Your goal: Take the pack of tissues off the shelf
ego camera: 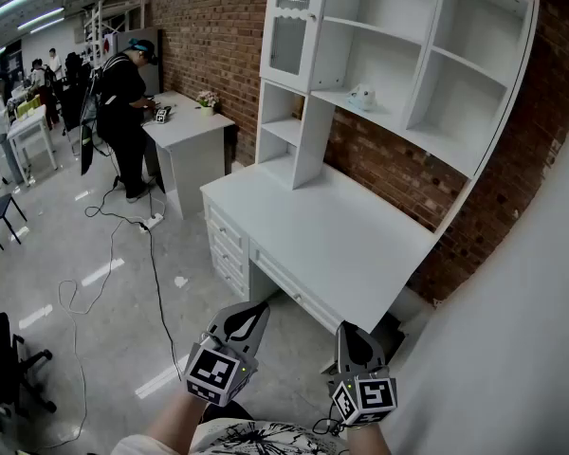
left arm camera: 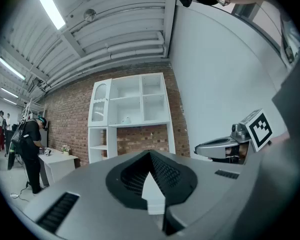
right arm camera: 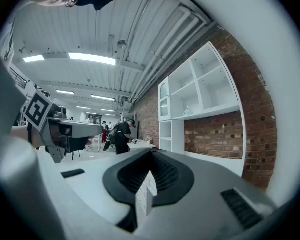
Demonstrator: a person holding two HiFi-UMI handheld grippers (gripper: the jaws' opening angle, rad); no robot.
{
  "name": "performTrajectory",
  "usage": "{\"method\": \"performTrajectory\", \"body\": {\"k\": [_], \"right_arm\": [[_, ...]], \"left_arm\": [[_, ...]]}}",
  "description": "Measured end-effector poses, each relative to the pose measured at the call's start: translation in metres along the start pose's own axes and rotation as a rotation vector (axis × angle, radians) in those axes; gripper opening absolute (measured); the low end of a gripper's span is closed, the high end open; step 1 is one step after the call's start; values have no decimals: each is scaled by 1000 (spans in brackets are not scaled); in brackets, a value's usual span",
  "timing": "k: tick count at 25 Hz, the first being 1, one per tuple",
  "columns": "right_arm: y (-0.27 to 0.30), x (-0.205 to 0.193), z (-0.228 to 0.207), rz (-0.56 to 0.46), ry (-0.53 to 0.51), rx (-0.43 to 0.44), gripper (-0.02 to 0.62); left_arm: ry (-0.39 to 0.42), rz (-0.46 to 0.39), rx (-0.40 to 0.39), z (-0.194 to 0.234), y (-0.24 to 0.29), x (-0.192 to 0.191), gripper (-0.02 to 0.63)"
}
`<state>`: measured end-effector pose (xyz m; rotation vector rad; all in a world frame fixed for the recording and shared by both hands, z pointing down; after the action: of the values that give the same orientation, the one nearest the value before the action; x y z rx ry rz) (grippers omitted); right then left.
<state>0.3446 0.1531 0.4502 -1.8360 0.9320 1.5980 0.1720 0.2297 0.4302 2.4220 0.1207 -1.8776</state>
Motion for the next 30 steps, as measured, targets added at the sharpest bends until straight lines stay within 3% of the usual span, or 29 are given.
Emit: {"method": "performTrajectory", "body": {"k": [18, 30], "right_arm": [[26, -16, -23, 25, 42, -22, 6], [87, -34, -48, 35, 98, -86, 6]], "left_arm": [[-27, 43, -6, 7, 29, -19, 12], [-52, 70, -22, 57, 84, -53, 12]]}}
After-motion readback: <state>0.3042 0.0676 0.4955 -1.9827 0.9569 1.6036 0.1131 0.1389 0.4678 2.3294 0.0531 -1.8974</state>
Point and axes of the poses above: the fingertips, and each gripper's own axes: y forward along the fingers, z to its left, x out of its top, the point moved 4 cm from there along -y, backward along the fingers, and after that the axes turned 11 degrees about y, right-handed, at the moved point
